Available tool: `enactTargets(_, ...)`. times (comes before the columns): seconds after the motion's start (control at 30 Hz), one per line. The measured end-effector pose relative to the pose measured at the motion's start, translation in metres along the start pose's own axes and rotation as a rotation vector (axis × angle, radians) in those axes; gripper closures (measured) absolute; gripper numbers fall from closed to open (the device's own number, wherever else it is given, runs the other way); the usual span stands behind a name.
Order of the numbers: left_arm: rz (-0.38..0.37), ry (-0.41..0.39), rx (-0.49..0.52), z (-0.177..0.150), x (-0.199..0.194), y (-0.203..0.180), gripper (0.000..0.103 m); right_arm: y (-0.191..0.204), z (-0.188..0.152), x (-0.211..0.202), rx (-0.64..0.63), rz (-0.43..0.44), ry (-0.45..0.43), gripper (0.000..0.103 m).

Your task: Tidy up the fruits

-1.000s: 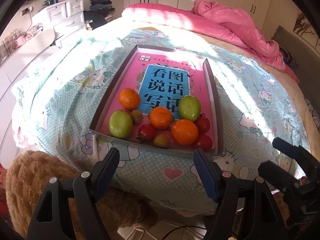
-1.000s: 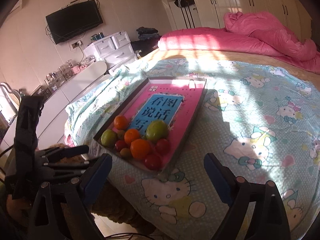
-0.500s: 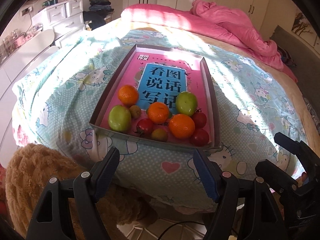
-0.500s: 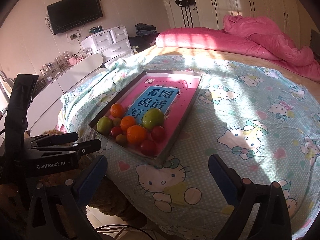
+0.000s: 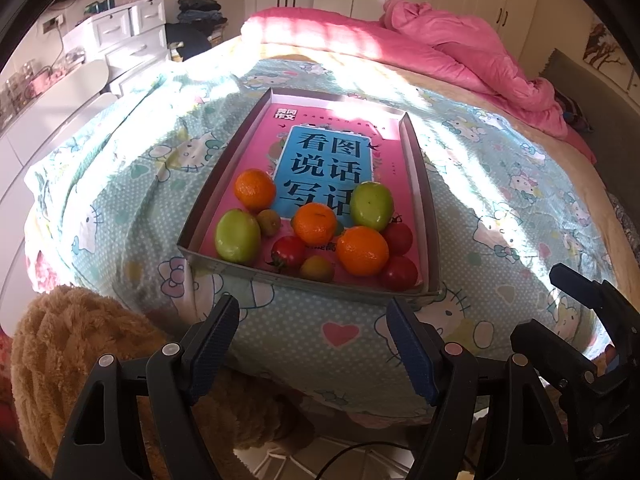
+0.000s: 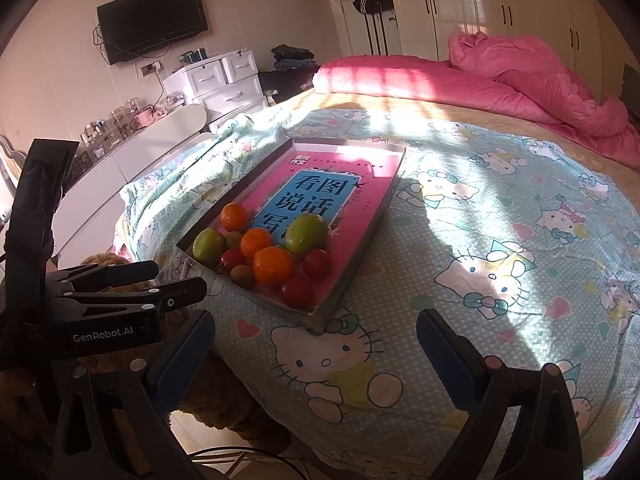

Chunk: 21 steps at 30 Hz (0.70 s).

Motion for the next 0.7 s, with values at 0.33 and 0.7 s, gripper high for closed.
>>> enactTargets(0.33, 0.014, -0.005, -0.002, 0.0008, -0.0023, 0.0021, 0.026, -0.0018, 0.0000, -0.0005, 0.007, 0.000, -0.001, 0.001)
enactTargets(0.7, 0.022, -0.005, 0.003, 0.0007, -0.0019, 0.0011, 0.026, -0.0025, 0.0011, -0.0017, 0.012, -0.002, -0.002, 0.001)
Point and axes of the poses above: each gripper's, at about its wrist camera, not at the fingertips, and x roughly the way its jaws point, y to its left, z to its top, the point moved 2 cm from there along x, roughly the way its jaws point, and after that the axes turned 15 degrees about -z, right-handed, at the moved point
